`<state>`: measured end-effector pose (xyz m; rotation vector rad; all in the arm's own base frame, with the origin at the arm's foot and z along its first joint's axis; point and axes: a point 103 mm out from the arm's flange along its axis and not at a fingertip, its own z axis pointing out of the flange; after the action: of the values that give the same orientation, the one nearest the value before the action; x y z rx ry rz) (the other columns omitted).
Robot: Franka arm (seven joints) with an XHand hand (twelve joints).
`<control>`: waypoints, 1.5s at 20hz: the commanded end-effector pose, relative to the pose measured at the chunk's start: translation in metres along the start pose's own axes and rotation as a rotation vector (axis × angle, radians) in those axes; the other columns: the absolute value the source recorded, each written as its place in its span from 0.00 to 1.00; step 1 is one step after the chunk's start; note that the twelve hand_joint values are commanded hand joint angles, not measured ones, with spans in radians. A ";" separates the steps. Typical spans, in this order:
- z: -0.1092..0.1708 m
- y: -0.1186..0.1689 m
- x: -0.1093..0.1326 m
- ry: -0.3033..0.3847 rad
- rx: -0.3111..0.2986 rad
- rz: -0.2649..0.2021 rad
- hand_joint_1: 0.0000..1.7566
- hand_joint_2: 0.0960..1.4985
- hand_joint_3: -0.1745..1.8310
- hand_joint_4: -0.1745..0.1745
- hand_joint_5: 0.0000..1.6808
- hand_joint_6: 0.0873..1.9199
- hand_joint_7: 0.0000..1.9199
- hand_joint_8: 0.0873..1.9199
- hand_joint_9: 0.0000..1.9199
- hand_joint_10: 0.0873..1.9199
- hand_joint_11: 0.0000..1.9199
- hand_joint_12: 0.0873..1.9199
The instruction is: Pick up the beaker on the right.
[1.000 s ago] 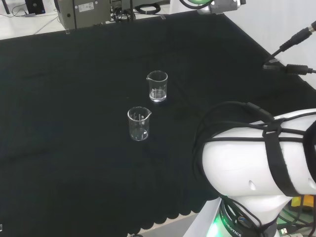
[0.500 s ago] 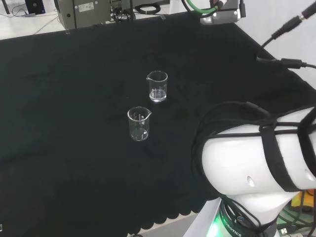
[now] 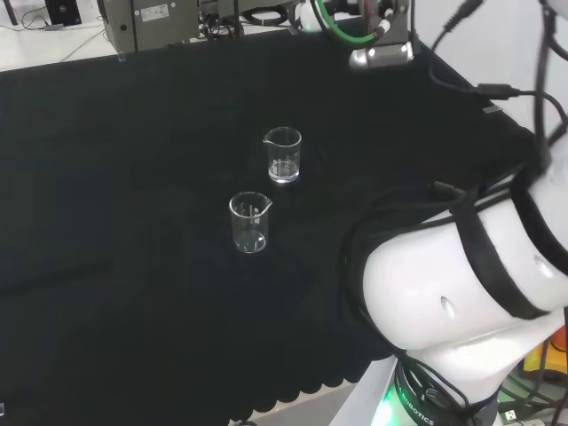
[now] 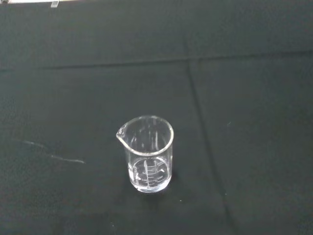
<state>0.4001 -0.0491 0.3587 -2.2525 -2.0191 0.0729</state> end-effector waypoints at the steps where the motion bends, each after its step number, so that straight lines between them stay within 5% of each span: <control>1: 0.074 0.085 -0.022 0.090 0.015 -0.067 0.05 0.83 0.22 0.47 0.18 0.00 0.05 0.25 0.12 0.31 0.01 0.71; 11: 0.138 0.101 -0.012 0.129 0.101 -0.120 0.06 0.83 0.22 0.46 0.18 0.00 0.06 0.26 0.13 0.31 0.02 0.71; 30: 0.182 0.114 -0.001 0.139 0.141 -0.182 0.08 0.83 0.21 0.45 0.18 0.00 0.06 0.27 0.14 0.31 0.03 0.71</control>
<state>0.4787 -0.0577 0.1935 -1.9801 -2.0372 0.0808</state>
